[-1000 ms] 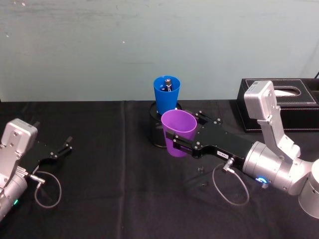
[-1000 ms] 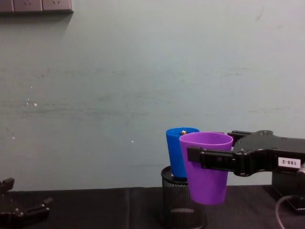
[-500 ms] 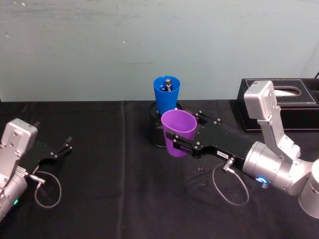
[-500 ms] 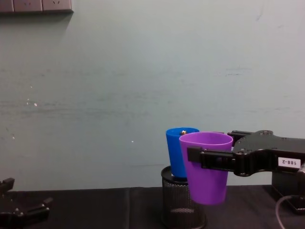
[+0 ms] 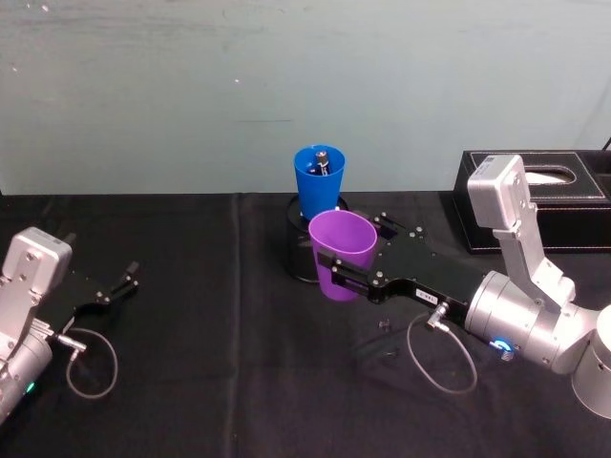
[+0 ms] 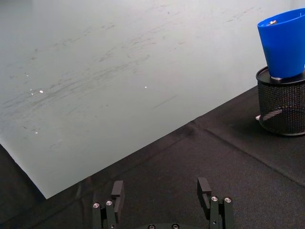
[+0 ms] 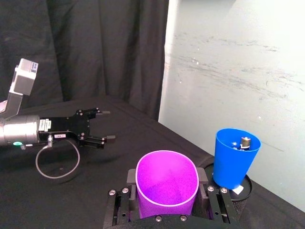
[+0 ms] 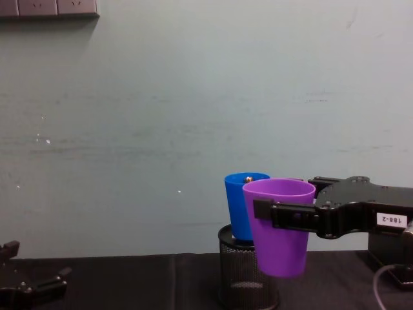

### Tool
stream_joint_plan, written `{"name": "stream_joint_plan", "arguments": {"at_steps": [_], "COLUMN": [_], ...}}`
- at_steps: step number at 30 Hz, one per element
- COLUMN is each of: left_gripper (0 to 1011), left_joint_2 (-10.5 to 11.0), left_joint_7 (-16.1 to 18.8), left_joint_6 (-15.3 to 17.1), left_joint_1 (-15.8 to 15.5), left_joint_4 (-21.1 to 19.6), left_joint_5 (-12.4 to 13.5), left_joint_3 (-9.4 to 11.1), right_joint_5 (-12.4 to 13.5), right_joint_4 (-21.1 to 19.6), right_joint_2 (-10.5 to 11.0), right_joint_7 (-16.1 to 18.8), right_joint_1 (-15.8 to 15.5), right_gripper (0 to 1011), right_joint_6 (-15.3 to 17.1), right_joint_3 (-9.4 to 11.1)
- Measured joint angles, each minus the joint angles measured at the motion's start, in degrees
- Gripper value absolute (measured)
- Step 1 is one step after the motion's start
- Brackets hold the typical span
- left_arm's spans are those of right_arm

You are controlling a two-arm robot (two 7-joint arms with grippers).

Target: Pick up one cup with a gripper and tap it against the other cup.

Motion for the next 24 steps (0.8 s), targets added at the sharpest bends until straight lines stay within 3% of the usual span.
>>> {"name": "stream_joint_plan", "arguments": {"at_steps": [17,24], "left_gripper": [1000,1000], "left_joint_2": [0.0,0.0], "left_joint_7": [0.0,0.0], "left_joint_6": [0.0,0.0], "left_joint_1": [0.0,0.0], "left_joint_4": [0.0,0.0], "left_joint_5": [0.0,0.0], "left_joint_3": [0.0,0.0], "right_joint_5": [0.1,0.7], "right_joint_4": [0.2,2.9], "right_joint_2": [0.1,-1.0], "right_joint_7": [0.1,0.0], "right_joint_1": [0.0,0.2], "right_gripper": [726,726], "right_joint_6": [-0.2,-1.0], "right_joint_3": [-0.1,-1.2]}}
